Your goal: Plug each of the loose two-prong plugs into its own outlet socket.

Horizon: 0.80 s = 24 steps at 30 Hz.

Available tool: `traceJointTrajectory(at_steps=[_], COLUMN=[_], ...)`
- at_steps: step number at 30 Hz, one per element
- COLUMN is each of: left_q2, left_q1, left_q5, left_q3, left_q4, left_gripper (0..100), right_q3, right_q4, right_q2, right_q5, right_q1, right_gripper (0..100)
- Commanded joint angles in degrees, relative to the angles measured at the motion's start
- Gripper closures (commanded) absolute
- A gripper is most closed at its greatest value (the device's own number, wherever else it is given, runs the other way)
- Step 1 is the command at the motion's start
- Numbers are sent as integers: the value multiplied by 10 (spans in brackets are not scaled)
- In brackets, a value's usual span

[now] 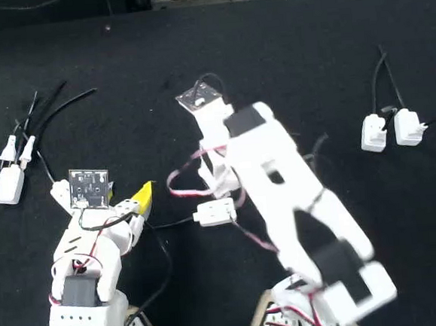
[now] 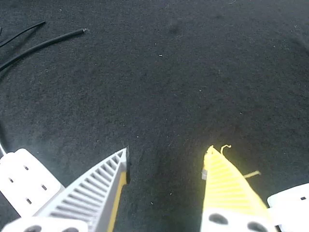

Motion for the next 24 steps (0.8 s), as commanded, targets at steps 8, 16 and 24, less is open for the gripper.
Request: traceJointTrajectory(at_steps=[8,16,24], left_q2=[-4,-4,-4], left_q1=[-2,-2,4], left_q5=[0,0,-1], left_q3=[5,5,5], left_q4=[-9,-8,-8], left_gripper=[748,748,748], right_q3=[-229,-201,-169], right_q4=[147,149,149], right_q2=[219,199,135], right_q5=[-152,-170,-171], right_q1=[9,8,8], right_gripper=[988,988,987])
